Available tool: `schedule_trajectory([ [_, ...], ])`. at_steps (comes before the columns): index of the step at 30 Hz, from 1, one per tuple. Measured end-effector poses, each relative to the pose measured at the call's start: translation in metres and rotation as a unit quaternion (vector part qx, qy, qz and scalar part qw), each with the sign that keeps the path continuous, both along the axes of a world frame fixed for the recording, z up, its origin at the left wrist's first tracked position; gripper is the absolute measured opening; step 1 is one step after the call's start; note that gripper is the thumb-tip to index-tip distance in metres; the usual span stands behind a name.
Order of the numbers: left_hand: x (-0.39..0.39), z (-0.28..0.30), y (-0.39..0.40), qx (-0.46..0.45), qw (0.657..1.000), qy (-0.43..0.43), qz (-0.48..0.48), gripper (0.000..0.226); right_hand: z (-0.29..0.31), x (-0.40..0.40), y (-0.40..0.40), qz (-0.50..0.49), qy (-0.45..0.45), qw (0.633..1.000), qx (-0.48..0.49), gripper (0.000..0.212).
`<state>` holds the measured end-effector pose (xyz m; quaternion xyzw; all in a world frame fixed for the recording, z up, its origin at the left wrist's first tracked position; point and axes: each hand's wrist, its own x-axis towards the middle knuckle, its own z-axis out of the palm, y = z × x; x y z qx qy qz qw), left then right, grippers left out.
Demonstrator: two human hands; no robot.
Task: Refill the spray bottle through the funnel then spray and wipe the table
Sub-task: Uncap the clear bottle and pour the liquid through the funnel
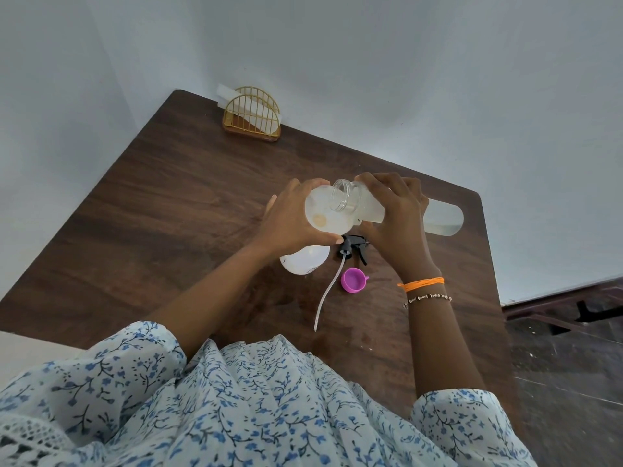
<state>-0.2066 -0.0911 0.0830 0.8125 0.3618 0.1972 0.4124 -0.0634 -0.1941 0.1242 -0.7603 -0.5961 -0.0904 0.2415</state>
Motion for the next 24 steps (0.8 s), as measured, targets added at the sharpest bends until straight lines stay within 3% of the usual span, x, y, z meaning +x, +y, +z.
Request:
schedule_trajectory([
  [24,-0.0021,0.0050,-0.0016,-0.009,1.000,0.003,0.001,0.088,0.0027,0.0018,0.0000,-0.005,-0.007,1.000,-0.005,0.059],
])
